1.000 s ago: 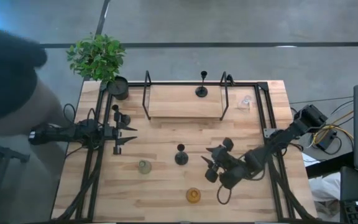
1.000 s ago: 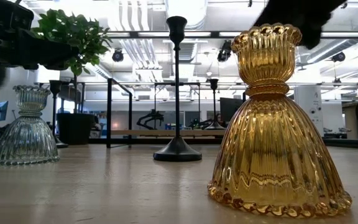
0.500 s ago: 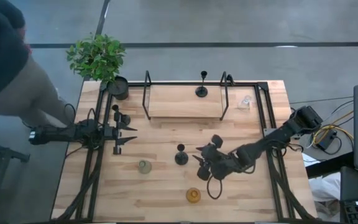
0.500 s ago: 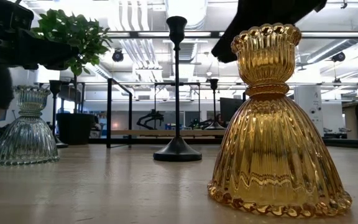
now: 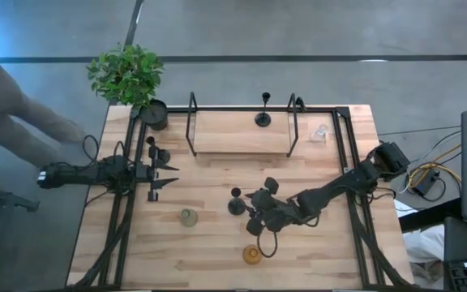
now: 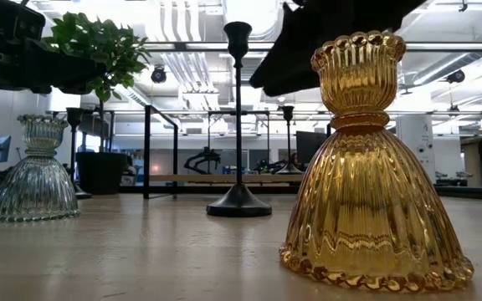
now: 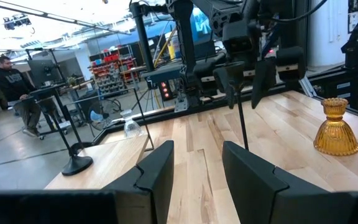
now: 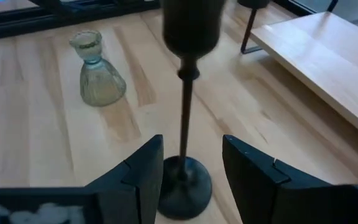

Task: Pick & Place candle stick holders
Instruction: Put the bottom black candle holder on the shelf aligned with the other black candle holder

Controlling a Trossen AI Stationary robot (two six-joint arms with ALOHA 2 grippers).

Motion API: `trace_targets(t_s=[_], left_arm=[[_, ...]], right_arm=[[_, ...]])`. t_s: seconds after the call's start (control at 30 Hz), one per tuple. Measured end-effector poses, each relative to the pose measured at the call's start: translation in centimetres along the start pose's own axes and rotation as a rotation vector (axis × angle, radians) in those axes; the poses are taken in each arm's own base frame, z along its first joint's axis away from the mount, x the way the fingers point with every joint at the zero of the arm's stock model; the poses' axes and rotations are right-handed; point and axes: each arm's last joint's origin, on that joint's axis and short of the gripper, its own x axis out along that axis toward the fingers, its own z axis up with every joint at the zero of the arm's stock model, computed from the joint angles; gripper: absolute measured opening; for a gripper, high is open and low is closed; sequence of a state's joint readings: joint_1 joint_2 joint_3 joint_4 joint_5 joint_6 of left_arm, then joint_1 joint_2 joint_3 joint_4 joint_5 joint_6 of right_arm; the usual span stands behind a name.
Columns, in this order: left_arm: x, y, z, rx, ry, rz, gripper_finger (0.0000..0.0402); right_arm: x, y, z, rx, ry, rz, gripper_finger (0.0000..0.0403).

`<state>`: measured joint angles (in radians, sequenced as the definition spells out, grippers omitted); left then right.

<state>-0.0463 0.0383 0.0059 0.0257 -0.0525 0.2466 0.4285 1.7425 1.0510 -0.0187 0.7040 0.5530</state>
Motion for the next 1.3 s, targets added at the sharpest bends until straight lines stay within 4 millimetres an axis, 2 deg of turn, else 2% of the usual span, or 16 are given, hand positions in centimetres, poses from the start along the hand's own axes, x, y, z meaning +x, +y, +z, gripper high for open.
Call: trace_targets(t_s=[0.3, 0.53, 0.73, 0.97, 1.3], left_arm=[[0.1, 0.0, -0.1, 0.0, 0.009, -0.002, 0.0143], [0.1, 0.0, -0.1, 0.001, 0.011, -0.002, 0.0143], [0.1, 0.0, -0.1, 0.001, 0.011, -0.002, 0.0143], [0.1, 0.0, -0.1, 0.001, 0.011, -0.002, 0.0143], [0.1, 0.0, -0.1, 0.0, 0.011, -0.003, 0.0143]], right_arm=[[1.6, 1.2, 1.3, -0.031, -0.018, -0.005, 0.0144], [2.4, 1.1, 1.5, -0.028, -0.014, -0.025, 0.0118], [2.6, 0.6, 1.9, -0.014, -0.02, -0.037, 0.0081], [2.8, 0.4, 2.1, -0.006, -0.021, -0.041, 0.0018], [2.8, 0.4, 2.1, -0.005, -0.021, -0.04, 0.0015]])
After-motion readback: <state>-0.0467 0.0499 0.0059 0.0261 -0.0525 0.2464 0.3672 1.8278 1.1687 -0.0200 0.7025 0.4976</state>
